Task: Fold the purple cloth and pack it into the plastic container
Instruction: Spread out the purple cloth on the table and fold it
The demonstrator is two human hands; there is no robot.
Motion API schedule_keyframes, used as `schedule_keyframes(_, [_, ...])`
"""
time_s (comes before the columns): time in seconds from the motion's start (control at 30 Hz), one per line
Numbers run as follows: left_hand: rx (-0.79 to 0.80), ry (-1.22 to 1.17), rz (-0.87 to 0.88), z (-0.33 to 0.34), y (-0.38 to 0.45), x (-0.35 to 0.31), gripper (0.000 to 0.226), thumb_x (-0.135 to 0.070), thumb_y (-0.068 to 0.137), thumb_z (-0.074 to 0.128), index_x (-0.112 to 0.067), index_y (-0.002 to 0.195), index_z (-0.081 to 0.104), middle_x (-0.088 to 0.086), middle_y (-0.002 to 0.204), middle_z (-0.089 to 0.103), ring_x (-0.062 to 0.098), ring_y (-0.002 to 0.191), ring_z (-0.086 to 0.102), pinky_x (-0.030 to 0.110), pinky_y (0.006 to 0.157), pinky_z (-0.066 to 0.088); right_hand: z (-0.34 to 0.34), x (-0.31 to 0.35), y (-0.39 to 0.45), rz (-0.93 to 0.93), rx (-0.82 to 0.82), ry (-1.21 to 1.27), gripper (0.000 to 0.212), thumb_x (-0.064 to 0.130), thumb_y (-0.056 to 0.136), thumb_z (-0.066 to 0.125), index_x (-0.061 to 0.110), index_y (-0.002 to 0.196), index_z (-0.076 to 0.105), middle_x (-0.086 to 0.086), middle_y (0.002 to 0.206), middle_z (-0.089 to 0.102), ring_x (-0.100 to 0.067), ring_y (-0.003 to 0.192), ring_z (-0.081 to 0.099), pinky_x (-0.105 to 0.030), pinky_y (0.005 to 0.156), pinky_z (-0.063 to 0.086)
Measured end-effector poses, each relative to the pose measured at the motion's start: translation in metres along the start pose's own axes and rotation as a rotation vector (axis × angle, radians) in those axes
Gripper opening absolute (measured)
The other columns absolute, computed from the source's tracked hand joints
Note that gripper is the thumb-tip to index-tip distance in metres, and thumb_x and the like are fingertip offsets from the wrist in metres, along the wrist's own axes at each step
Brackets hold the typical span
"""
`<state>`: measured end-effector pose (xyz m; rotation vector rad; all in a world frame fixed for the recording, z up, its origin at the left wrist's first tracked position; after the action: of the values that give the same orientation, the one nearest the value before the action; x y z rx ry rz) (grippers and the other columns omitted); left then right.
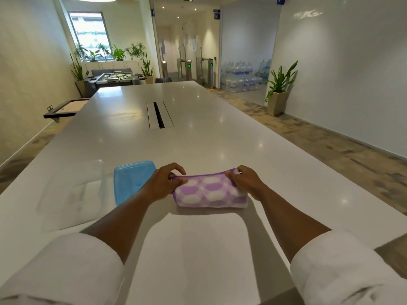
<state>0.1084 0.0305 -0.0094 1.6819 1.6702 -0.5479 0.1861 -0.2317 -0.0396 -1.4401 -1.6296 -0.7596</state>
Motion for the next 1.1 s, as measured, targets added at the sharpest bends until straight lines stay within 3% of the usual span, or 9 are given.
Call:
schedule_keyframes(0.1, [0.085,-0.096,-0.105,0.016,-0.002,0.006,0.015,-0.038,0.085,0.071,-0.025,0.094,0.069,-0.010,0.053,0.060,0.006,0.048,0.049,0.017,0.048,0.043,0.008,-0.015,-0.001,0.070,0.072,-0.105,0.028,0.035,0.089,0.064,0.007,0.091,0.061,-0.011,0.096,0.061,-0.023,0.083,0.055,-0.028,0.068,0.042])
schedule_keyframes(0.27, [0.321,-0.408,-0.398,0.057,-0.022,0.025,0.042,-0.029,0.077,0.081,-0.020,0.114,0.062,0.004,0.100,0.072,0.011,0.082,0.070,0.019,0.063,0.057,0.009,-0.040,-0.006,0.168,0.078,-0.075,0.025,0.032,0.091,0.061,0.007,0.090,0.059,-0.010,0.095,0.060,-0.020,0.077,0.055,-0.027,0.066,0.043])
schedule_keyframes(0.4, [0.389,-0.502,-0.487,0.075,-0.031,0.034,0.042,-0.018,0.078,0.080,-0.015,0.115,0.060,0.011,0.112,0.071,0.024,0.102,0.069,0.032,0.086,0.058,-0.003,-0.046,-0.004,0.167,-0.020,-0.049,0.027,0.034,0.092,0.059,0.007,0.091,0.057,-0.011,0.093,0.059,-0.026,0.086,0.055,-0.029,0.072,0.041])
schedule_keyframes(0.47, [0.358,-0.504,-0.497,0.076,-0.028,0.037,0.038,-0.018,0.084,0.074,-0.011,0.118,0.060,0.015,0.115,0.070,0.028,0.103,0.068,0.037,0.089,0.057,-0.006,-0.047,-0.003,0.164,-0.033,-0.034,0.027,0.033,0.091,0.060,0.007,0.090,0.059,-0.010,0.090,0.061,-0.024,0.081,0.056,-0.029,0.069,0.042])
schedule_keyframes(0.6, [0.289,-0.462,-0.504,0.077,-0.020,0.041,0.030,-0.024,0.092,0.065,-0.011,0.119,0.057,0.013,0.108,0.071,0.026,0.092,0.070,0.036,0.081,0.059,-0.003,-0.051,-0.001,0.185,0.000,-0.006,0.012,0.024,0.084,0.063,0.012,0.084,0.059,-0.008,0.088,0.063,-0.020,0.073,0.058,-0.026,0.054,0.043])
schedule_keyframes(0.77, [0.223,-0.338,-0.524,0.077,-0.013,0.057,0.031,-0.036,0.094,0.060,-0.009,0.108,0.062,0.013,0.101,0.072,0.025,0.084,0.068,0.038,0.085,0.057,-0.004,-0.052,0.003,0.158,-0.073,-0.014,0.017,0.023,0.085,0.062,0.009,0.093,0.058,-0.007,0.094,0.061,-0.022,0.084,0.058,-0.032,0.071,0.046])
schedule_keyframes(0.9, [0.148,-0.042,-0.429,0.065,-0.002,0.058,0.042,-0.053,0.093,0.052,-0.013,0.087,0.067,0.009,0.089,0.074,0.022,0.074,0.067,0.034,0.078,0.055,-0.001,-0.047,0.004,0.104,-0.115,-0.097,0.018,0.027,0.085,0.063,0.012,0.086,0.053,-0.004,0.087,0.058,-0.022,0.080,0.054,-0.029,0.066,0.040])
schedule_keyframes(1.0, [0.104,0.194,-0.384,0.058,0.003,0.057,0.039,-0.055,0.091,0.051,-0.019,0.091,0.068,0.005,0.094,0.074,0.022,0.084,0.068,0.033,0.079,0.052,0.002,-0.049,0.005,0.110,-0.128,-0.169,0.019,0.028,0.084,0.062,0.012,0.087,0.052,-0.007,0.091,0.059,-0.026,0.082,0.055,-0.031,0.070,0.041])
schedule_keyframes(1.1, [0.035,0.267,-0.395,0.052,0.005,0.056,0.034,-0.055,0.084,0.058,-0.027,0.103,0.064,-0.001,0.101,0.069,0.017,0.089,0.061,0.029,0.073,0.044,0.006,-0.051,0.005,0.120,-0.142,-0.243,0.025,0.029,0.086,0.059,0.009,0.099,0.055,-0.013,0.104,0.063,-0.031,0.093,0.059,-0.032,0.074,0.043])
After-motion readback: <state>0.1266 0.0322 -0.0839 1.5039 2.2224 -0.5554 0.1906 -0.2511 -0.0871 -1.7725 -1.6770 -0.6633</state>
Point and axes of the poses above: each hand's wrist, its own y-axis towards the middle knuckle, its own z-axis out of the palm, x = y × z, the point moved 10 cm from there along y, towards the middle knuckle
